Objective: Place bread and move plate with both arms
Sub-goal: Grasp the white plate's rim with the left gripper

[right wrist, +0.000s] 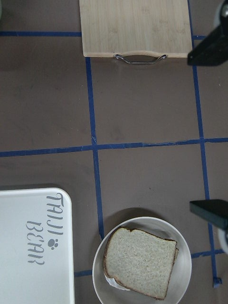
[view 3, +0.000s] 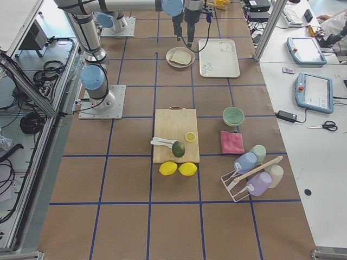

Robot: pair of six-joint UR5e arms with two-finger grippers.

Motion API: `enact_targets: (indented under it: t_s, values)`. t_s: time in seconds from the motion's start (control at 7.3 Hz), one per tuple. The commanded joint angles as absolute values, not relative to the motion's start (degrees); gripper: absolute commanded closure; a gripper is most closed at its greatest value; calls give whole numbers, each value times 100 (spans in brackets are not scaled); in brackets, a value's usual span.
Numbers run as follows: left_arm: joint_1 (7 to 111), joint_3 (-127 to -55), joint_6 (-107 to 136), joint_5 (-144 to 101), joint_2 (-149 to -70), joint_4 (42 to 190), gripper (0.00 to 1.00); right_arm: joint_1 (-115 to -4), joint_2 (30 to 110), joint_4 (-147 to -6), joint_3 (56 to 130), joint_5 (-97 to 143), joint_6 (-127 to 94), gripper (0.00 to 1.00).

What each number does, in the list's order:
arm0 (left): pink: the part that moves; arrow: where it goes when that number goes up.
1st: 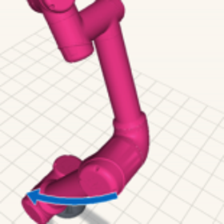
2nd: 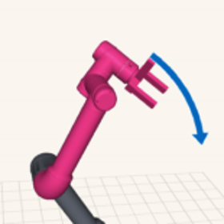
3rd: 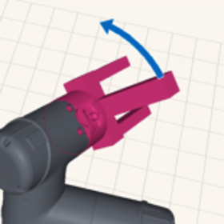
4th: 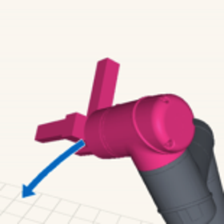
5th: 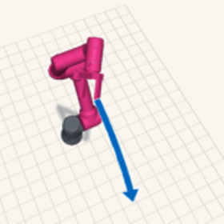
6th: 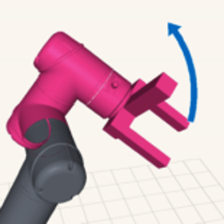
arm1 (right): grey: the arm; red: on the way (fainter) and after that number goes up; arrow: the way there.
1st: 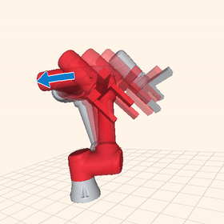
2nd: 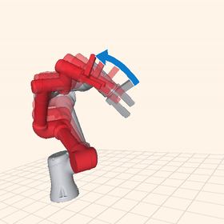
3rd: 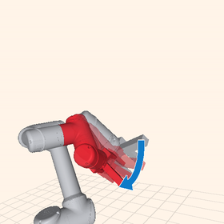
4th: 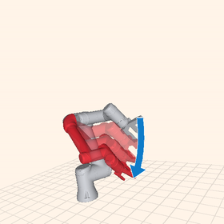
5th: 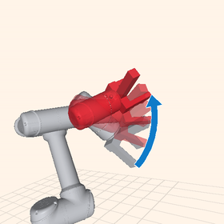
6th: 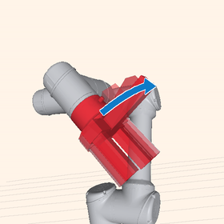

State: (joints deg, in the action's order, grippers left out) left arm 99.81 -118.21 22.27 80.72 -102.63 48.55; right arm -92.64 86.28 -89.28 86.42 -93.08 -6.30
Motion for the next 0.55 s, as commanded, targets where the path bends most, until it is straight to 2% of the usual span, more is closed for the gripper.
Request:
enact_targets:
  t_s: [0.0, 0.41]
  values:
    - [9984, -11883, 2250, 7919, -10598, 4693, 17, -9255, 8666, -8930, 8640, -9308, -633, 0]
    - [10037, -11892, 2584, 7761, -10897, 4272, 23, -9255, 8666, -8938, 8648, -9308, -589, 0]
